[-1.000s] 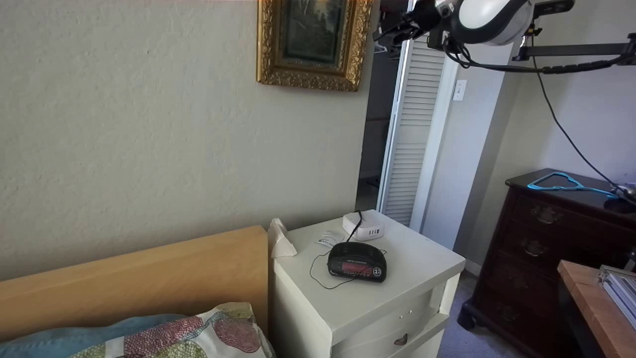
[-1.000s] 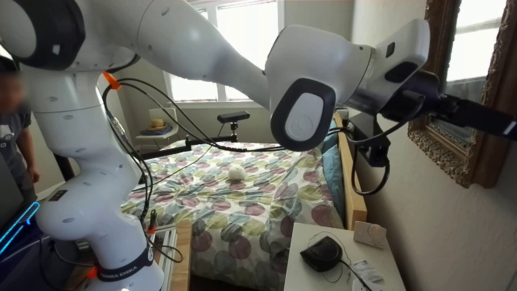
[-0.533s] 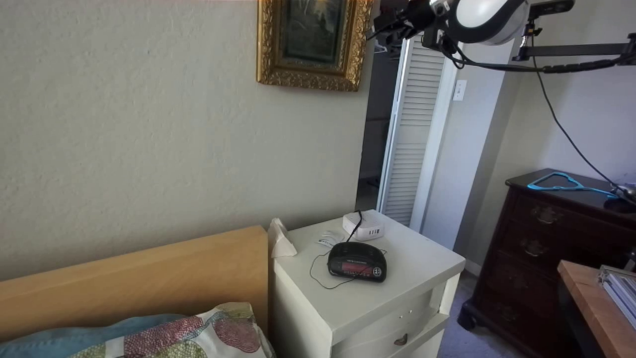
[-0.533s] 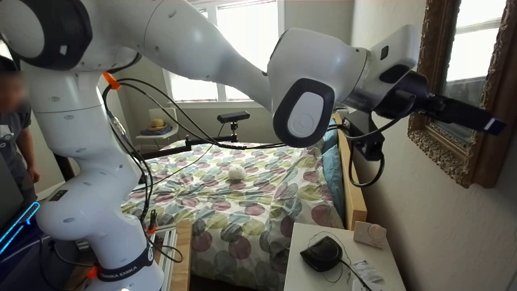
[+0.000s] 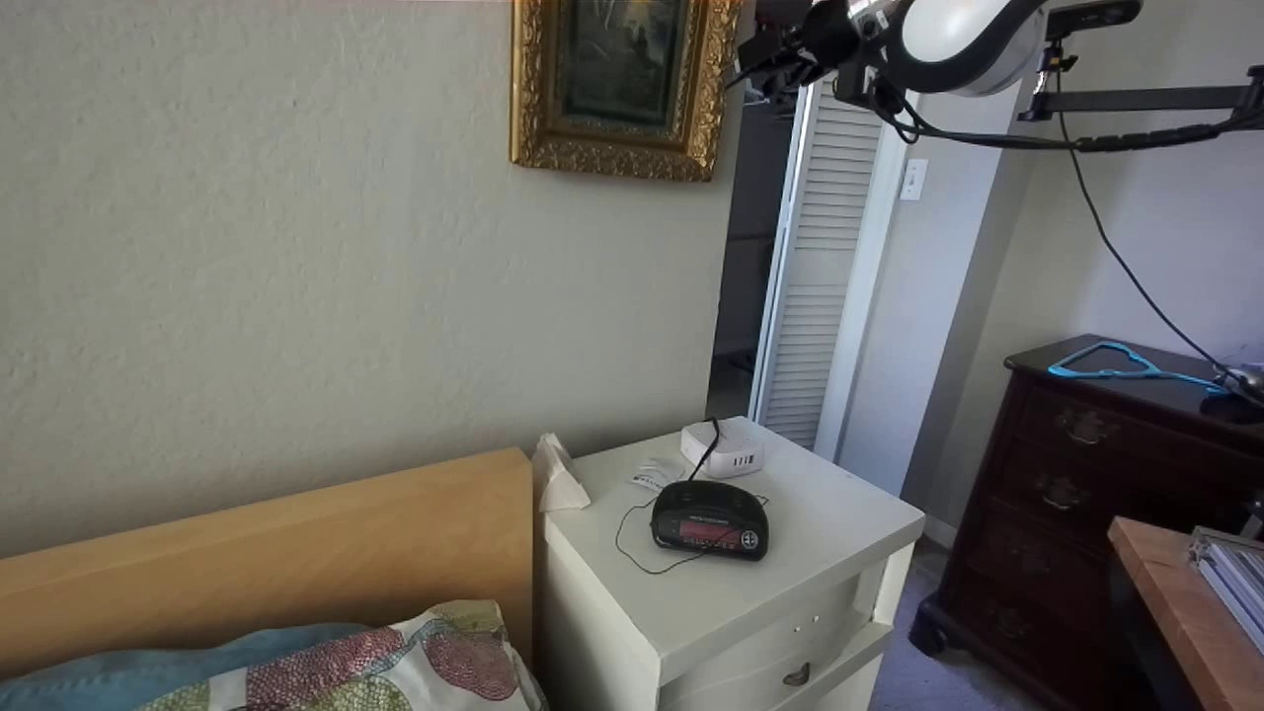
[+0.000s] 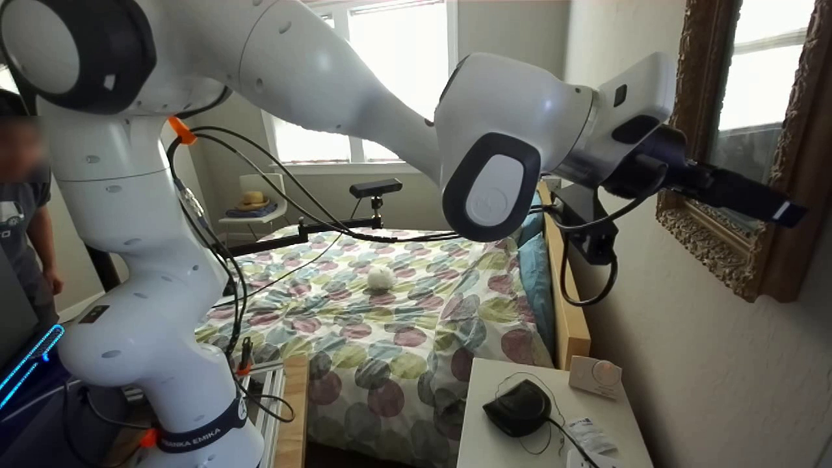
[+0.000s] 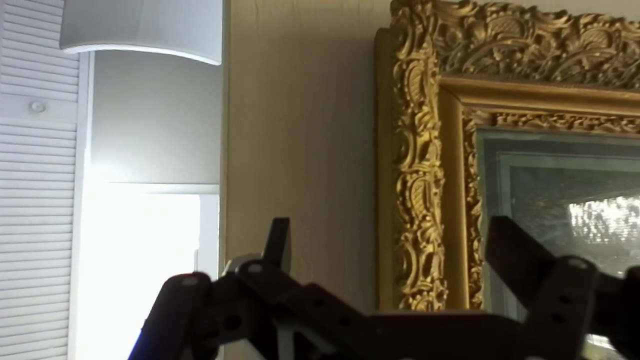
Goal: Push the picture frame on the wall to the left.
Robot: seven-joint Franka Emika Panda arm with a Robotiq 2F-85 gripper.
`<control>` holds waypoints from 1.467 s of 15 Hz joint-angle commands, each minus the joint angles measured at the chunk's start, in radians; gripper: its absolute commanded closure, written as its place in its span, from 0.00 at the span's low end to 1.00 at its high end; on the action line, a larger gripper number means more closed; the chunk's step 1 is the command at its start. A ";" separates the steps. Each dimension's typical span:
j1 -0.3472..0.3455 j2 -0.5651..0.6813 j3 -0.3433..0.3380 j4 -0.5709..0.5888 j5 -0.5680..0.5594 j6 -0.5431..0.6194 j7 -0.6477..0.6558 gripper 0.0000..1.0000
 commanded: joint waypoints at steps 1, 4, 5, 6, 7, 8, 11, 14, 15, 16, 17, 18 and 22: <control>-0.003 0.035 0.013 0.039 -0.001 -0.014 0.021 0.00; -0.009 0.052 0.020 0.057 -0.002 -0.012 0.024 0.00; -0.010 0.059 0.019 0.066 -0.002 -0.010 0.021 0.00; -0.014 0.066 0.023 0.075 -0.005 -0.008 0.025 0.00; -0.018 0.072 0.027 0.085 -0.009 -0.006 0.027 0.00; -0.020 0.079 0.030 0.099 -0.009 -0.005 0.027 0.00; -0.030 0.094 0.041 0.127 -0.010 -0.006 0.025 0.00; -0.042 0.108 0.053 0.149 -0.011 -0.005 0.028 0.00; -0.046 0.114 0.058 0.156 -0.010 -0.006 0.027 0.05; -0.051 0.117 0.063 0.162 -0.010 -0.007 0.027 0.07; -0.054 0.121 0.067 0.168 -0.010 -0.007 0.026 0.14; -0.059 0.125 0.071 0.174 -0.009 -0.008 0.025 0.14; -0.077 0.138 0.089 0.192 -0.010 -0.009 0.023 0.25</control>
